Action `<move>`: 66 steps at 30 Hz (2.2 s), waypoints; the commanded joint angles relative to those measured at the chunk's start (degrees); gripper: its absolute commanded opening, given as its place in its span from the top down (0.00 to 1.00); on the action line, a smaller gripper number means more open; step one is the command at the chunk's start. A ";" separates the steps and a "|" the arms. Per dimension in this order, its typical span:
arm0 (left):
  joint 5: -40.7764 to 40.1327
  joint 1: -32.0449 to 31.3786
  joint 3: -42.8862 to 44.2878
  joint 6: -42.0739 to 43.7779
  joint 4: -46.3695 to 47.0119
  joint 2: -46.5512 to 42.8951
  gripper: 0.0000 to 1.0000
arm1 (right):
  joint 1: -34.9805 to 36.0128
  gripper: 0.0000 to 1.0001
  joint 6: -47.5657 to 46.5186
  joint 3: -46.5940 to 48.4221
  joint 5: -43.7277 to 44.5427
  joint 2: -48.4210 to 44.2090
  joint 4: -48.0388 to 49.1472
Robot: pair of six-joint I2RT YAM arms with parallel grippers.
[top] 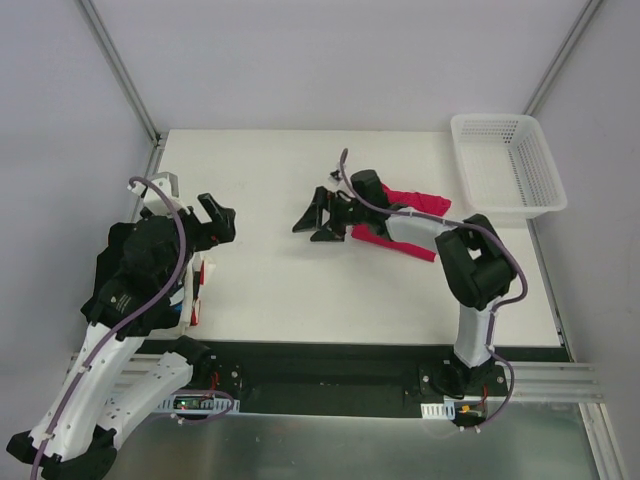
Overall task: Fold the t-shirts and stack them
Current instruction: Put the neatly folded tshirt into the corner of the board with both arms
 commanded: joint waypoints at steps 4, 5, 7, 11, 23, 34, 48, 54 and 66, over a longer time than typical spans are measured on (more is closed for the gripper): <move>5.57 0.62 -0.33 2.40 0.82 -1.66 0.07 | 6.52 0.04 13.75 3.30 -7.91 10.00 19.08; 6.45 0.62 -0.42 2.48 0.82 -1.57 0.07 | 7.31 0.04 15.63 5.15 -8.18 13.67 23.99; 7.07 0.62 -0.42 2.22 0.91 -1.39 0.06 | 9.60 0.04 18.71 9.10 -9.05 17.38 25.44; 7.16 0.62 -0.07 2.22 0.99 -1.39 0.06 | 12.59 0.04 20.39 18.41 -8.97 23.28 23.69; -20.50 0.71 5.73 -6.38 -19.82 13.62 0.04 | 11.80 0.04 9.76 15.46 -7.39 16.88 11.99; -16.39 10.19 2.57 -11.75 -28.35 23.37 0.02 | 5.13 0.04 7.56 7.28 -7.13 10.64 11.99; -15.35 12.49 5.21 -2.10 -38.38 35.78 0.01 | 4.51 0.04 5.89 11.85 -5.98 14.15 8.74; -12.78 12.57 9.68 2.13 -40.83 44.46 0.01 | 2.84 0.04 5.89 9.74 -5.72 12.22 9.27; -21.57 15.99 15.58 1.53 -37.71 51.19 0.01 | -2.52 0.04 7.56 5.61 -6.42 9.93 12.78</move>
